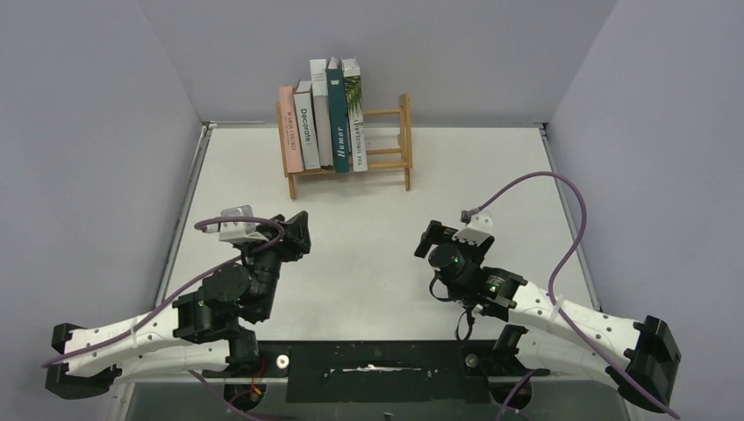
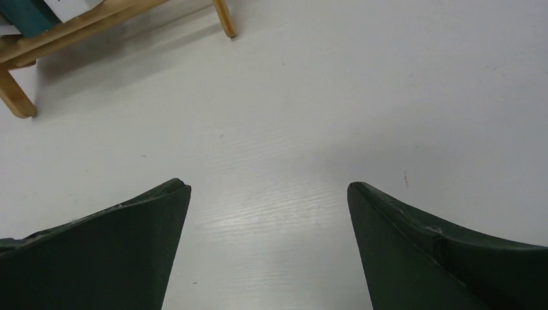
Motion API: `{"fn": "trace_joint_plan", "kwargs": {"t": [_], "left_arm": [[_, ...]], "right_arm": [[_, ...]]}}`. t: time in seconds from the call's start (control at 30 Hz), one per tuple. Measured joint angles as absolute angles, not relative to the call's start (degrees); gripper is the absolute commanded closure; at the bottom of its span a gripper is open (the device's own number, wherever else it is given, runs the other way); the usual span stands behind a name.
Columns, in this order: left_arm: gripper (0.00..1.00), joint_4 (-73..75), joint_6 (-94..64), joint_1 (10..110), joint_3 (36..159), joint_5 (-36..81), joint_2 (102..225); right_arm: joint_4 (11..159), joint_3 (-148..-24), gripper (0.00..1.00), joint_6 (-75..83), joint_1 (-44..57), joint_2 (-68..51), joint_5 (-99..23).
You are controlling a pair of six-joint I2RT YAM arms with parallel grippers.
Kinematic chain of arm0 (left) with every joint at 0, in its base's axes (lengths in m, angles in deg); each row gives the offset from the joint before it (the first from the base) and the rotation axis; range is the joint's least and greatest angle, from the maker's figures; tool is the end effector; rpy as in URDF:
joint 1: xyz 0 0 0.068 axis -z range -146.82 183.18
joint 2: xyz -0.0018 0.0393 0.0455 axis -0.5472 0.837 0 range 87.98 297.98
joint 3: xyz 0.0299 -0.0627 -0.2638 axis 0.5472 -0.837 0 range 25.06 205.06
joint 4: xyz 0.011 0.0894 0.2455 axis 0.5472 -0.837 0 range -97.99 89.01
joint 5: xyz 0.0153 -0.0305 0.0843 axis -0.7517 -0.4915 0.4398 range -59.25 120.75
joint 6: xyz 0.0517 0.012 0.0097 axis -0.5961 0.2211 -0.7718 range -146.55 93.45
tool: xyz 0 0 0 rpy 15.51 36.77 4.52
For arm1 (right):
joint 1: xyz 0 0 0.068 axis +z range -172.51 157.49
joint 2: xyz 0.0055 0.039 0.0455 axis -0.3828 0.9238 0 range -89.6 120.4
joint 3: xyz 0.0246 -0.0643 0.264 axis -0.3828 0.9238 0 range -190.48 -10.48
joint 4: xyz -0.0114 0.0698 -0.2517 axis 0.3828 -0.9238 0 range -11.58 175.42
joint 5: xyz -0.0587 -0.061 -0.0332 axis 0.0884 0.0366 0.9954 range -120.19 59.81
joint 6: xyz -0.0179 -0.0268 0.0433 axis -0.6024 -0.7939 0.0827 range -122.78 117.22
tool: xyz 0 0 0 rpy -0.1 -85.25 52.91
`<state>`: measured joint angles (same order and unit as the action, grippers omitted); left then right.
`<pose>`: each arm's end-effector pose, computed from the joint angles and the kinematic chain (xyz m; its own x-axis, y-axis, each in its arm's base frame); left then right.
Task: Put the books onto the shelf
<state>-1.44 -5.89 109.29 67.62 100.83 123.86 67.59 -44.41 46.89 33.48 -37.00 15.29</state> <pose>0.0632 -0.1164 0.3657 -0.0131 -0.4475 -0.8942 0.1088 0.8883 -0.4462 0.1276 0.1437 0.2427 -0.4141 0.3421 -0.8435 0.0849 0.9372 0.3384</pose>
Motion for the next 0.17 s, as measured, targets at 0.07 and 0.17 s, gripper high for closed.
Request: {"fn": "trace_joint_plan", "kwargs": {"t": [0.07, 0.17], "left_arm": [[0.45, -0.93, -6.26, 109.29, 67.62, 100.96, 123.22], [0.43, -0.52, -6.65, 109.23, 67.6, 100.99, 123.03]], "right_arm": [[66.37, -44.41, 0.02, 47.75, 33.48, -37.02, 16.25], [65.62, -44.41, 0.02, 48.25, 33.61, -37.42, 17.08]]}}
